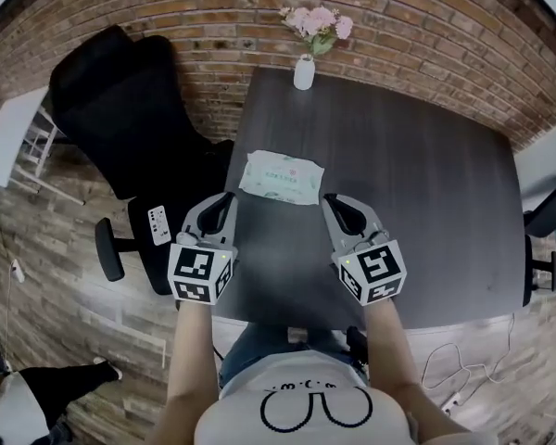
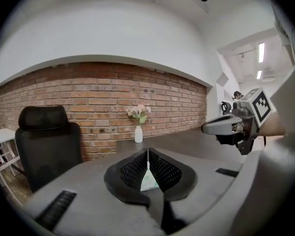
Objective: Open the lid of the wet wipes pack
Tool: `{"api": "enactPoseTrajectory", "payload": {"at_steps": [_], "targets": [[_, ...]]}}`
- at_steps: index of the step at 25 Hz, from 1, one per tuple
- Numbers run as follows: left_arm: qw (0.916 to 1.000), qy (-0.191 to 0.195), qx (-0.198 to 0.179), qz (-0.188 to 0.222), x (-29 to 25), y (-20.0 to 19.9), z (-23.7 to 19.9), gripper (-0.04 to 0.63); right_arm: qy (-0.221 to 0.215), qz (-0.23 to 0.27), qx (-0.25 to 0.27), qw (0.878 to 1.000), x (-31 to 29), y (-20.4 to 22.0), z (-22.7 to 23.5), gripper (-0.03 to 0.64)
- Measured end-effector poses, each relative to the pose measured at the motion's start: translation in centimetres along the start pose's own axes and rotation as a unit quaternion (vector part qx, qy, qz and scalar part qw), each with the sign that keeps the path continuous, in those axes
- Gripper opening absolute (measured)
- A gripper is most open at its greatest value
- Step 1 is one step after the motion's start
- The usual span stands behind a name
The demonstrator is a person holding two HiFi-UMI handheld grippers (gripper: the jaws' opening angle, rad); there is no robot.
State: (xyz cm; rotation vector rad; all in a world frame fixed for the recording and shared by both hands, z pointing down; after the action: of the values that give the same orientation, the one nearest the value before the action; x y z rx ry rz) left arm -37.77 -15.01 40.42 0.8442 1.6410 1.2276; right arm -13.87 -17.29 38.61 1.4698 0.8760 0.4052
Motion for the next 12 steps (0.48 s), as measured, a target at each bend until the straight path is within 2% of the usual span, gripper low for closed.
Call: {"api": "enactPoseTrajectory", "payload": {"at_steps": [5, 12], "targets": [[0.9976, 0.051, 0.010, -0.045, -3.4, 2.0, -2.4, 0.072, -0.028, -0.042, 0.004, 0.999, -4.3, 0.8, -0.5, 0.060], [0.9904, 0.096, 0.013, -0.099, -8.5, 5.1, -4.3, 0.074, -0.066, -0.098, 0.027, 0.993, -10.2, 3.0, -0.3, 0.112]]}}
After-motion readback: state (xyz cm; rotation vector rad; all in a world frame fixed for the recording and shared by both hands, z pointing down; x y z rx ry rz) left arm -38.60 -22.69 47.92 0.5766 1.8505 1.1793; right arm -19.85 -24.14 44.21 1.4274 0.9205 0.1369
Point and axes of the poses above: the fingertips, and each gripper's own axes: x backward along the fingers, z to its right, y out of its underside, the point moved 8 cm from there along x, backward along the fingers, and after that the axes turned 4 degrees about x, right-handed, at the moved point
